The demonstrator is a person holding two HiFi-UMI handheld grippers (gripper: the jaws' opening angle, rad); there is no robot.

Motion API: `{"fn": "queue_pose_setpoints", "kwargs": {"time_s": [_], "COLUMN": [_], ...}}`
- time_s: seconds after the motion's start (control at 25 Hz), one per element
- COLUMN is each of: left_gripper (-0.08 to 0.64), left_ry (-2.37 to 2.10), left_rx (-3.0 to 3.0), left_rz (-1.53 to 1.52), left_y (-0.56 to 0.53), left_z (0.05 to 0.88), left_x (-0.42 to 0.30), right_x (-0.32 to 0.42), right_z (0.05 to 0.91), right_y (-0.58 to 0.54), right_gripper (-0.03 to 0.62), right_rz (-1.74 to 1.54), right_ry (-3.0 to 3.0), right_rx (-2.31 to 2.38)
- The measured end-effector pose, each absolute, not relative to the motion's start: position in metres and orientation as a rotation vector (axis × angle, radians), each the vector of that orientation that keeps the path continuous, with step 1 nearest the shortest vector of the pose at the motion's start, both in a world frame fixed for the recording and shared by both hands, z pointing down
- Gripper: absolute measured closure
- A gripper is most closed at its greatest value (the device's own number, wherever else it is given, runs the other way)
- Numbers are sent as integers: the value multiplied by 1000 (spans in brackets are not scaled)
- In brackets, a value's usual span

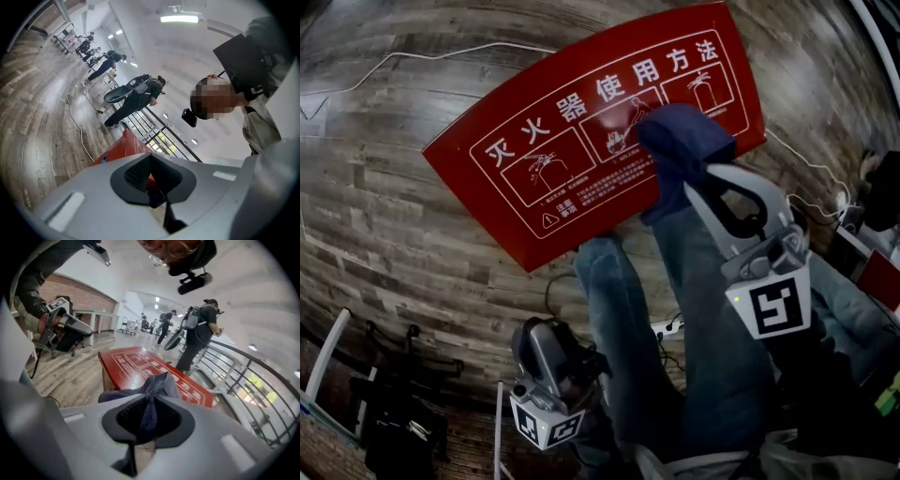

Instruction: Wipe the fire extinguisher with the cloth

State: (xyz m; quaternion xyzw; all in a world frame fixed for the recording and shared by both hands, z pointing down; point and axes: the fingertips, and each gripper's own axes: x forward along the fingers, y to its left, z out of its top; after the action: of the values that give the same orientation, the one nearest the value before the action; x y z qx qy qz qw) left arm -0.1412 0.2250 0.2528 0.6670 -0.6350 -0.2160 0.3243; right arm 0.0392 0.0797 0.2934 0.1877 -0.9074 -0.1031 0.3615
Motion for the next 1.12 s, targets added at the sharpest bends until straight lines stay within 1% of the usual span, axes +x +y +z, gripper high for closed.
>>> {"fn": "queue_pose_setpoints", "kwargs": {"time_s": [0.08, 0.16, 0.32, 0.44, 0.56, 0.72, 0.84, 1.04, 1.12], "left_gripper": [554, 554, 554, 554, 554, 554, 554, 554, 554], "left_ry": [-1670, -1673, -1676, -1669, -1668, -1670, -1681, -1711, -1724], "left_rx": [1745, 1741, 1733, 1731, 1727, 1734, 1742, 1721, 1700], "left_rz": [-571, -577, -589, -585, -574, -577, -586, -604, -603], "left_y": [228, 228, 229, 234, 243, 244, 245, 262, 272], "left_z": [253, 254, 256, 263, 268, 265, 260, 263, 269], "left_x": [-146, -149, -154, -158, -163, -172, -182, -199, -206], "right_x": [71, 83, 49, -6, -60, -103, -107, -87, -84], "right_z": [296, 297, 295, 294, 300, 311, 338, 377, 389], "right_y": [70, 71, 99, 134, 179, 212, 227, 192, 188], "right_gripper": [538, 538, 538, 538, 538, 538, 538, 545, 545], "right_rz": [-218, -162, -190, -218, -231, -271, -343, -423, -390], "right_ry": [-2268, -2262, -2394, -2519, -2621, -2605, -2548, -2421, -2396], "right_rx": [616, 753, 913, 848, 652, 412, 302, 402, 416]}}
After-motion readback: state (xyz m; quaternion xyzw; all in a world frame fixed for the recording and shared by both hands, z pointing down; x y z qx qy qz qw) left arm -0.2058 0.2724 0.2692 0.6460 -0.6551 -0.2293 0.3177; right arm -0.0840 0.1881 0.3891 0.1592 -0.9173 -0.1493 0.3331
